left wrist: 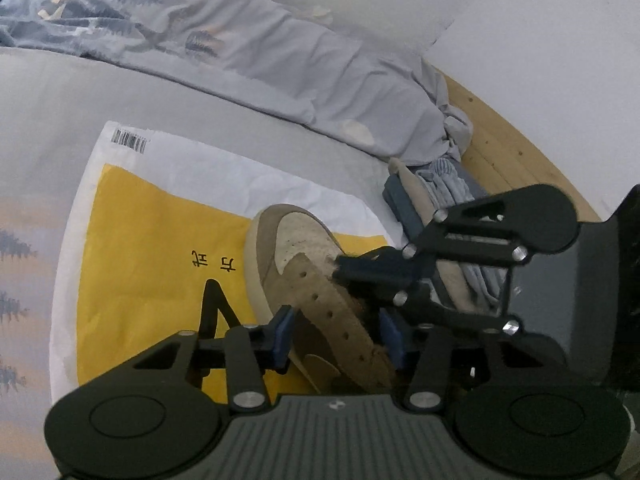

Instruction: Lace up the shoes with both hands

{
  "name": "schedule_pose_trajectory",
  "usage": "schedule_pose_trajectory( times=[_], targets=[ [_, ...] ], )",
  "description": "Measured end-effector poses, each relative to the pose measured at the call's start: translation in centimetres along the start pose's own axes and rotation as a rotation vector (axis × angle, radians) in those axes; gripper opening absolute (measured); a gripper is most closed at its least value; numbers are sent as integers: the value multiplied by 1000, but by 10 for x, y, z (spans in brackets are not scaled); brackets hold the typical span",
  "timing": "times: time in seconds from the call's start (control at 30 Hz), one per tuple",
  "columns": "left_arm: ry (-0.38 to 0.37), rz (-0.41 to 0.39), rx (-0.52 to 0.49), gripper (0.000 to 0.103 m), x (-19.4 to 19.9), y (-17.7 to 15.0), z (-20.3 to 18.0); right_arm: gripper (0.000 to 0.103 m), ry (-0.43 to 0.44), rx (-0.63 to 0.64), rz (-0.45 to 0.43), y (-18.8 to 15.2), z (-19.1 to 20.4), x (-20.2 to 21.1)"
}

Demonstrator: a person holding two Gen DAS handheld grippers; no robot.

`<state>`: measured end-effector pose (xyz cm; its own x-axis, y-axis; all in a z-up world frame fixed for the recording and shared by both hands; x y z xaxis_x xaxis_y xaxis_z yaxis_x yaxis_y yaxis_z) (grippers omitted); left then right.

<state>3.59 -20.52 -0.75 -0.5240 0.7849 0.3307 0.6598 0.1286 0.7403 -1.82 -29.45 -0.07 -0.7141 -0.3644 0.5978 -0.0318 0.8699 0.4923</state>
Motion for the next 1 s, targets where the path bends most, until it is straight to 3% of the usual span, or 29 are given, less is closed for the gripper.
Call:
schedule_pose_trajectory(
  times=[0.67,1.0],
  targets=[
    [9,-3,21,39,-1,1,6,0,86,4,67,-8,6,-19],
    [6,-4,21,39,-2,1,6,0,63,33,45,-7,9,-22]
  ],
)
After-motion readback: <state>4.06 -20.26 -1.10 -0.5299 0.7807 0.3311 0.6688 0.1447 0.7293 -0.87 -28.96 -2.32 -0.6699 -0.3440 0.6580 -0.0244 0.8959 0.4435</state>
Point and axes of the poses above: each gripper's, at about its wrist camera, not at the fingertips, and x roughly against the way its jaws point, z to its left, y to its top, the point moved 7 cm from there along -x, roughly the way its jaws point, and after that the axes turned 15 degrees about -z, right-handed, at the moved point
